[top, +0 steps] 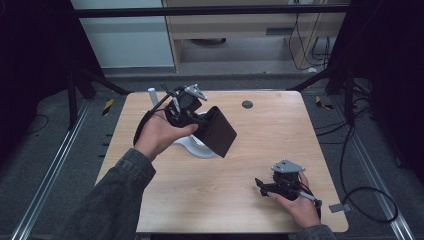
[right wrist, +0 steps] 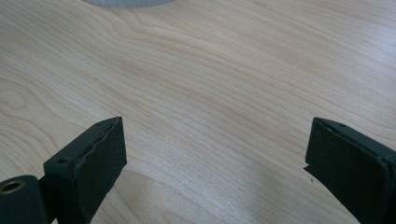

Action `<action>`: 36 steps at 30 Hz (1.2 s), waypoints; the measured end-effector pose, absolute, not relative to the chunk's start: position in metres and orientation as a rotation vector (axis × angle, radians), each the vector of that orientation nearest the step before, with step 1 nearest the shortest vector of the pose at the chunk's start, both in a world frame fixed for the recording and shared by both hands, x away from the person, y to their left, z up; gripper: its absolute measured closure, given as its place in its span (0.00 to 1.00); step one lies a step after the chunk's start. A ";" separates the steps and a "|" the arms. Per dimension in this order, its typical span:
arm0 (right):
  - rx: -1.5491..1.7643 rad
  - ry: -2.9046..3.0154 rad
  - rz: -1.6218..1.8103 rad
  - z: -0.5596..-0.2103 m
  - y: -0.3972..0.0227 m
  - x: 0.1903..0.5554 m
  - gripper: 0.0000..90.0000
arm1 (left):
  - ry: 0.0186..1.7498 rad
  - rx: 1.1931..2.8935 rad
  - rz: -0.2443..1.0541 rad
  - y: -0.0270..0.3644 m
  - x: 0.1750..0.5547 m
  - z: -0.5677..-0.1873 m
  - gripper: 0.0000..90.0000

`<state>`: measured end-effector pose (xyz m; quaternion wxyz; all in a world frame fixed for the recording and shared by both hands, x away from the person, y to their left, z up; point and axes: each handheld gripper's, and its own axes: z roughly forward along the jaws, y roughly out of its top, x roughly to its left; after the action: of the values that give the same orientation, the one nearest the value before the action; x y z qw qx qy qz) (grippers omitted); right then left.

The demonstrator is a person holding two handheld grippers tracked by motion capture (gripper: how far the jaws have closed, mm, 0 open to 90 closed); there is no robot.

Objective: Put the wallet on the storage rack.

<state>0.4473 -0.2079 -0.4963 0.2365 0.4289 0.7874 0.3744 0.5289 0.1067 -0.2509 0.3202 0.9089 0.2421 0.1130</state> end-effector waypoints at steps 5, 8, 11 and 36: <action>1.179 2.150 1.030 -0.496 -0.209 0.447 0.06 | 0.663 2.361 0.327 0.115 0.535 -0.243 0.90; 1.176 2.145 1.029 -0.496 -0.210 0.448 0.06 | 0.680 2.350 0.367 0.119 0.540 -0.240 0.90; 1.177 2.143 1.031 -0.496 -0.210 0.447 0.06 | 0.707 2.332 0.401 0.124 0.546 -0.240 0.90; 1.177 2.166 1.024 -0.497 -0.211 0.447 0.06 | 0.815 2.375 0.327 0.117 0.590 -0.305 0.90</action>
<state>0.4474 -0.2110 -0.4970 0.2341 0.4287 0.7889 0.3730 0.5902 0.1170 -0.3047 0.2998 0.8948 0.3071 0.1230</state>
